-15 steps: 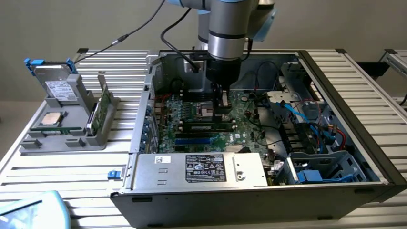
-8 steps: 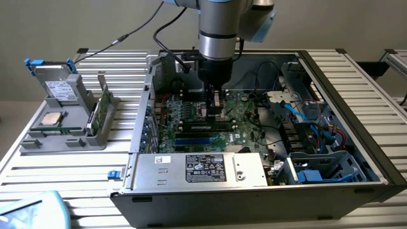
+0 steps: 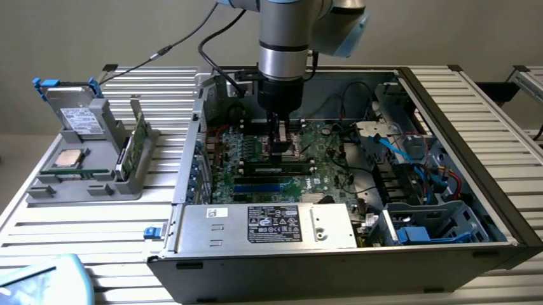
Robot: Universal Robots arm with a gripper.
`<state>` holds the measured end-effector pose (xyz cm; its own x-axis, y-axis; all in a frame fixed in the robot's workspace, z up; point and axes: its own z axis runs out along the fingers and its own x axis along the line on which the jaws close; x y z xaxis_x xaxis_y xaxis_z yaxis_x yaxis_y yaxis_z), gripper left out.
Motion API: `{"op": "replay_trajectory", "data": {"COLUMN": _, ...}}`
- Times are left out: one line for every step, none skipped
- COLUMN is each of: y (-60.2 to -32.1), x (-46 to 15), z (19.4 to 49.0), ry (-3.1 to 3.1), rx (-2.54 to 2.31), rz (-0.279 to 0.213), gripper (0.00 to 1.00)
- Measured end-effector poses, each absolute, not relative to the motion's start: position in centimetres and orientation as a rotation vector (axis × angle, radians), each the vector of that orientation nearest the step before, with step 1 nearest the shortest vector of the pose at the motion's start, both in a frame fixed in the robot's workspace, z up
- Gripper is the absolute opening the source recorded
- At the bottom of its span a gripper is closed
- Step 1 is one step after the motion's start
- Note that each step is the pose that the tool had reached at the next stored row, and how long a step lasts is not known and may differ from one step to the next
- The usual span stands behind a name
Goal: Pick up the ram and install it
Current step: 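Press down the ram until it locks into place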
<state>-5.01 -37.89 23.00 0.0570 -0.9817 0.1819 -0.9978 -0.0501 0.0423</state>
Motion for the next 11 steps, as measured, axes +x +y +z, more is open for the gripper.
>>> {"op": "replay_trajectory", "data": {"y": -37.89, "x": -5.08, "z": 22.78, "ry": -2.051, "rx": 2.164, "rz": 0.157, "gripper": 0.10}}
{"op": "replay_trajectory", "data": {"y": -37.89, "x": -5.12, "z": 22.70, "ry": -2.051, "rx": 2.164, "rz": 0.157, "gripper": 0.10}}
{"op": "replay_trajectory", "data": {"y": -37.89, "x": -5.14, "z": 22.61, "ry": -2.052, "rx": 2.165, "rz": 0.158, "gripper": 0.10}}
{"op": "replay_trajectory", "data": {"y": -37.89, "x": -5.17, "z": 22.55, "ry": -2.052, "rx": 2.164, "rz": 0.158, "gripper": 0.10}}
{"op": "replay_trajectory", "data": {"y": -37.90, "x": -5.20, "z": 22.48, "ry": -2.052, "rx": 2.164, "rz": 0.159, "gripper": 0.10}}
{"op": "replay_trajectory", "data": {"y": -37.90, "x": -5.22, "z": 22.41, "ry": -2.052, "rx": 2.164, "rz": 0.159, "gripper": 0.10}}
{"op": "replay_trajectory", "data": {"y": -37.89, "x": -5.24, "z": 22.34, "ry": -2.052, "rx": 2.164, "rz": 0.159, "gripper": 0.10}}
{"op": "replay_trajectory", "data": {"y": -37.89, "x": -5.26, "z": 22.28, "ry": -2.053, "rx": 2.164, "rz": 0.159, "gripper": 0.10}}
{"op": "replay_trajectory", "data": {"y": -37.88, "x": -5.26, "z": 22.26, "ry": -2.053, "rx": 2.164, "rz": 0.159, "gripper": 0.10}}
{"op": "replay_trajectory", "data": {"y": -37.88, "x": -5.26, "z": 22.26, "ry": -2.053, "rx": 2.164, "rz": 0.159, "gripper": 0.10}}
{"op": "replay_trajectory", "data": {"y": -37.87, "x": -5.26, "z": 22.33, "ry": -2.054, "rx": 2.164, "rz": 0.159, "gripper": 0.10}}
